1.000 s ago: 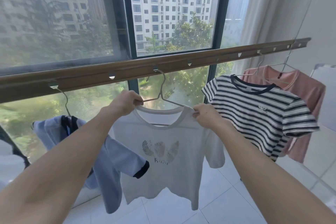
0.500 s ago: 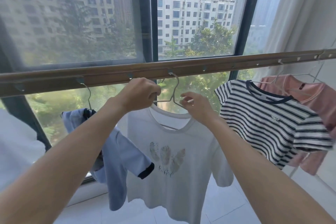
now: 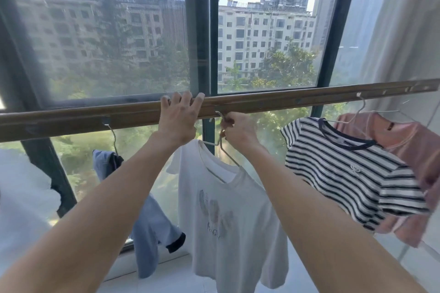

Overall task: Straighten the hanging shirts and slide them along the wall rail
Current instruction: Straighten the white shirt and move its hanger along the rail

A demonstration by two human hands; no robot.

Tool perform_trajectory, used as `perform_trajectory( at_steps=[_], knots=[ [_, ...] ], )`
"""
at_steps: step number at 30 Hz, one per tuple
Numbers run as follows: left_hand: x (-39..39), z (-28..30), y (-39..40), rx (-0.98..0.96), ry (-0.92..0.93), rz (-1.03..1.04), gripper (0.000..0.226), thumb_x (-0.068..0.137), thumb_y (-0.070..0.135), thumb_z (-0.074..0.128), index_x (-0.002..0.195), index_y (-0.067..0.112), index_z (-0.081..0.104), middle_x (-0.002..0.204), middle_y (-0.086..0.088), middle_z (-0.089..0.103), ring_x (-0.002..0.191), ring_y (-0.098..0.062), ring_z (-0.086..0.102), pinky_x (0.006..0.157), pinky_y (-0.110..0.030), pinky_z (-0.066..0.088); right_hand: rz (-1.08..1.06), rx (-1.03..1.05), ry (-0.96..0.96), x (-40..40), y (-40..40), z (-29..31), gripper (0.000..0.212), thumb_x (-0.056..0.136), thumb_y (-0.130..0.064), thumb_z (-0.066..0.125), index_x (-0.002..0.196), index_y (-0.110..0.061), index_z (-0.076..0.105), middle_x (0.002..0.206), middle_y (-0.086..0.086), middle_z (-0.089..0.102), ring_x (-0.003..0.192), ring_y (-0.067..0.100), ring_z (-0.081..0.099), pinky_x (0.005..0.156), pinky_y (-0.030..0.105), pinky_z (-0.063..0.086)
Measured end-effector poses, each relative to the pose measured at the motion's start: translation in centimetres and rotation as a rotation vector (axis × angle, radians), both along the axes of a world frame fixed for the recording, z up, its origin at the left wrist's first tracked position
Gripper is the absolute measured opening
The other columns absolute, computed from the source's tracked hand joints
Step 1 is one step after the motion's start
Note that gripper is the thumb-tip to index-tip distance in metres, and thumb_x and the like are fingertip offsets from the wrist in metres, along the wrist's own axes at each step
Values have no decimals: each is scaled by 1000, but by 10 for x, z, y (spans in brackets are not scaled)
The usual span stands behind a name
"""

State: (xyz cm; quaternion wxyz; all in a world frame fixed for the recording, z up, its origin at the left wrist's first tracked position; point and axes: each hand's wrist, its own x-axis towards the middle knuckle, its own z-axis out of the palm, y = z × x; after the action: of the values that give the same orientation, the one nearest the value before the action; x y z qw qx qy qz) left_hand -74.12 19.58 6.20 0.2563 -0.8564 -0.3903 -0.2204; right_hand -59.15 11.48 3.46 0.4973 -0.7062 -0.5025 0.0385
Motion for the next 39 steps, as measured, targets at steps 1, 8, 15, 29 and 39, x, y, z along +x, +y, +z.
perform_trajectory(
  at_steps=[1, 8, 15, 29, 39],
  knots=[
    [0, -4, 2, 14, -16, 20, 79, 70, 17, 69, 138, 24, 30, 118, -8, 45, 105, -29, 45, 90, -45, 32, -17, 29, 11, -2, 0, -2, 14, 90, -5, 58, 86, -7, 71, 83, 9, 70, 78, 28, 69, 76, 40, 59],
    [13, -2, 6, 37, -137, 189, 49, 63, 12, 65, 106, 21, 44, 86, -5, 38, 85, -27, 43, 79, -43, 32, -19, 218, 20, -2, -15, 19, 15, 91, -7, 59, 83, -5, 71, 72, 3, 67, 69, 21, 65, 67, 24, 57],
    [20, -5, 13, 129, -194, 184, 41, 56, 1, 66, 93, 11, 52, 75, -10, 48, 73, -30, 48, 72, -41, 33, -88, 225, 106, 36, -35, 26, 14, 93, -15, 61, 85, -12, 72, 69, 2, 72, 60, 9, 70, 59, 19, 55],
    [14, -6, 12, 161, -268, 110, 41, 51, 3, 64, 90, 8, 53, 71, -9, 43, 70, -30, 45, 70, -41, 29, -321, 276, 15, 102, -48, 9, 34, 97, -34, 56, 76, -12, 69, 59, -2, 69, 59, 12, 68, 65, 31, 56],
    [45, 5, -10, -65, -182, 181, 60, 66, 41, 73, 114, 20, 44, 98, -7, 45, 97, -29, 44, 88, -48, 32, -346, 247, -18, 131, -56, 3, 35, 98, -36, 54, 78, -12, 69, 62, 0, 70, 63, 17, 69, 69, 35, 56]
  ],
)
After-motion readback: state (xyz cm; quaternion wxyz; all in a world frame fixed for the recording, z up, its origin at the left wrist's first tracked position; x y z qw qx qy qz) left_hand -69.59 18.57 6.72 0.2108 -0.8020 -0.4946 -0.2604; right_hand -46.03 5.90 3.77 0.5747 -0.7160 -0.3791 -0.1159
